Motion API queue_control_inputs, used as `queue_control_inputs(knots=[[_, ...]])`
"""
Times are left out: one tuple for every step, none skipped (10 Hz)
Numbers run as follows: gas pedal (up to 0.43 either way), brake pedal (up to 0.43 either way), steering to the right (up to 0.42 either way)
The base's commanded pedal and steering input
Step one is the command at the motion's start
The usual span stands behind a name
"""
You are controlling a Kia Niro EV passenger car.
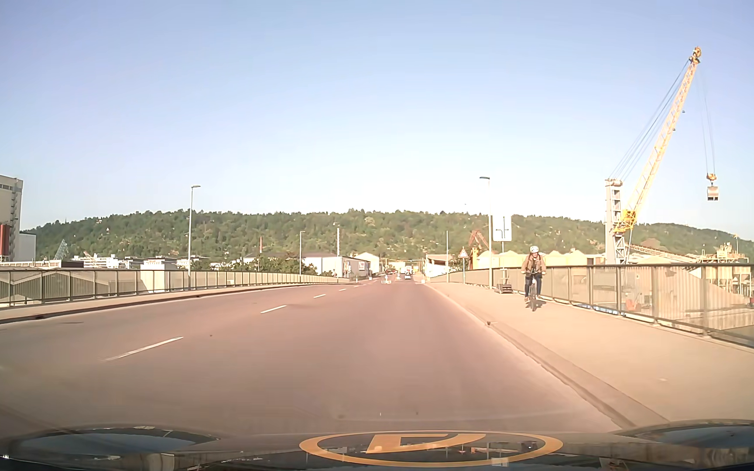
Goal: Follow the waypoints while adhering to traffic rules and regulations
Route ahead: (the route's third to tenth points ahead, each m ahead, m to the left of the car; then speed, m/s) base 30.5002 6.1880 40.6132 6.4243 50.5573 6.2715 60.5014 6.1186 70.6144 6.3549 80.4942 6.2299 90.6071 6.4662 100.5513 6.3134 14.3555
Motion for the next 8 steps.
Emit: queue_control_inputs(knots=[[0.197,0.0,-0.002],[0.197,0.0,-0.002],[0.197,0.0,-0.002],[0.197,0.0,-0.002],[0.197,0.0,-0.001],[0.197,0.0,-0.002],[0.197,0.0,-0.002],[0.197,0.0,-0.001]])
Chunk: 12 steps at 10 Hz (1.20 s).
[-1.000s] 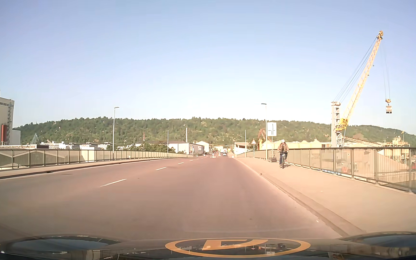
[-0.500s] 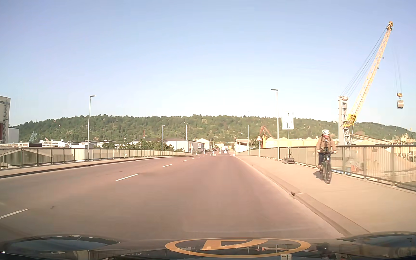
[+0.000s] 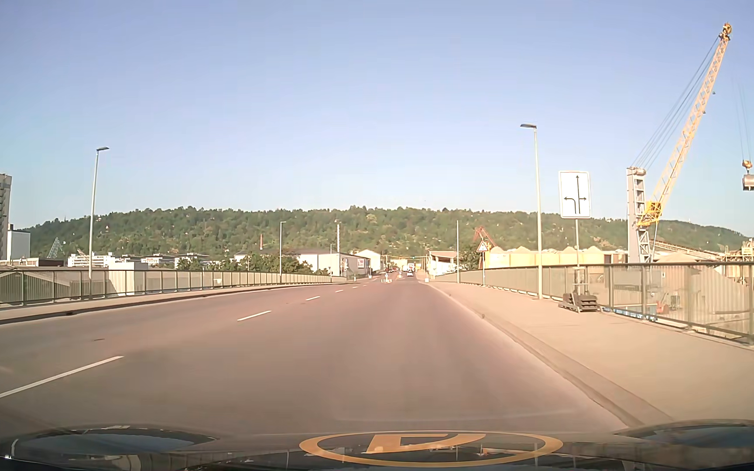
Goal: Follow the waypoints while adhering to traffic rules and regulations
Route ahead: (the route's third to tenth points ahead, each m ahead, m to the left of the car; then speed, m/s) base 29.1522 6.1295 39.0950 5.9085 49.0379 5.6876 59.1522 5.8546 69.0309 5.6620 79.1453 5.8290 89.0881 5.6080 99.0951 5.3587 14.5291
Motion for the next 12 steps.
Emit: queue_control_inputs(knots=[[0.197,0.0,-0.001],[0.189,0.0,-0.002],[0.177,0.0,-0.001],[0.177,0.0,-0.001],[0.177,0.0,-0.001],[0.169,0.0,-0.001],[0.169,0.0,-0.001],[0.157,0.0,-0.001],[0.15,0.0,-0.001],[0.15,0.0,-0.001],[0.15,0.0,-0.001],[0.15,0.0,-0.001]])
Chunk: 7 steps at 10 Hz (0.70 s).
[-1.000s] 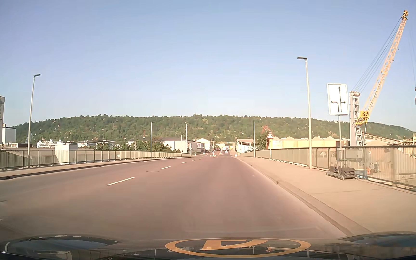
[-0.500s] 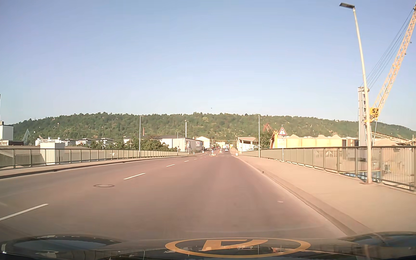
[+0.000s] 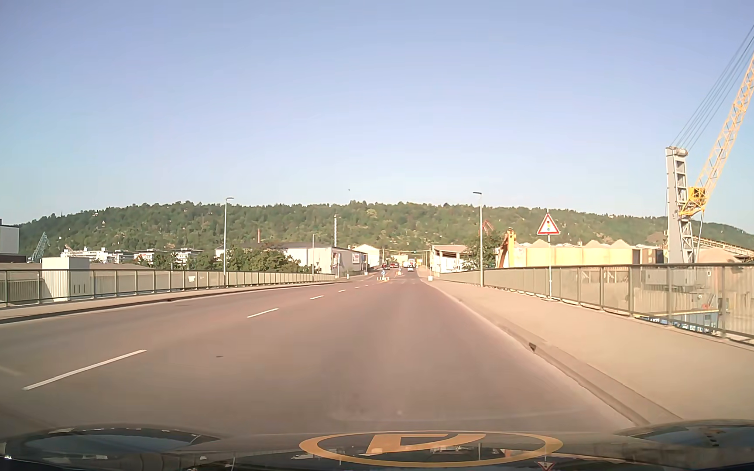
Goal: Follow the waypoints while adhering to traffic rules and regulations
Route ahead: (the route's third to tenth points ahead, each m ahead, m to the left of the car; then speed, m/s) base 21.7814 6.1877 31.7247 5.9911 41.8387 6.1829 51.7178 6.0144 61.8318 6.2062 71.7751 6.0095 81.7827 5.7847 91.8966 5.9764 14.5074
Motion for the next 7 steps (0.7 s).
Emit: queue_control_inputs(knots=[[0.138,0.0,-0.001],[0.13,0.0,-0.001],[0.13,0.0,-0.001],[0.13,0.0,-0.001],[0.13,0.0,-0.001],[0.13,0.0,-0.001],[0.13,0.0,-0.001]])
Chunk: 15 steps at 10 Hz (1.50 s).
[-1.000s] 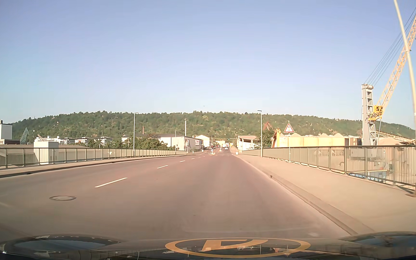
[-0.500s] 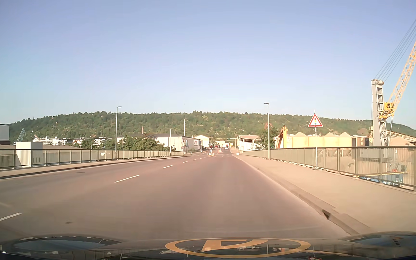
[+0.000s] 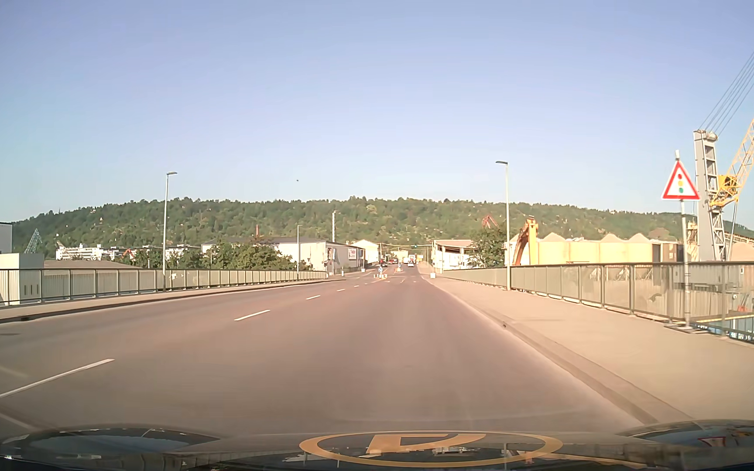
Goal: Follow the waypoints while adhering to traffic rules and regulations
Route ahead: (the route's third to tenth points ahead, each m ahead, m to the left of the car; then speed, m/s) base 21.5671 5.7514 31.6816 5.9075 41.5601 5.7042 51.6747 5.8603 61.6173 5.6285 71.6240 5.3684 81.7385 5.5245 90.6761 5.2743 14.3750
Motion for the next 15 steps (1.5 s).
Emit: queue_control_inputs(knots=[[0.13,0.0,-0.001],[0.13,0.0,-0.001],[0.13,0.0,-0.001],[0.13,0.0,-0.001],[0.138,0.0,-0.001],[0.138,0.0,-0.001],[0.15,0.0,-0.001],[0.157,0.0,-0.001],[0.157,0.0,0.0],[0.169,0.0,0.0],[0.169,0.0,0.0],[0.169,0.0,0.0],[0.169,0.0,0.0],[0.169,0.0,0.001],[0.169,0.0,0.003]])
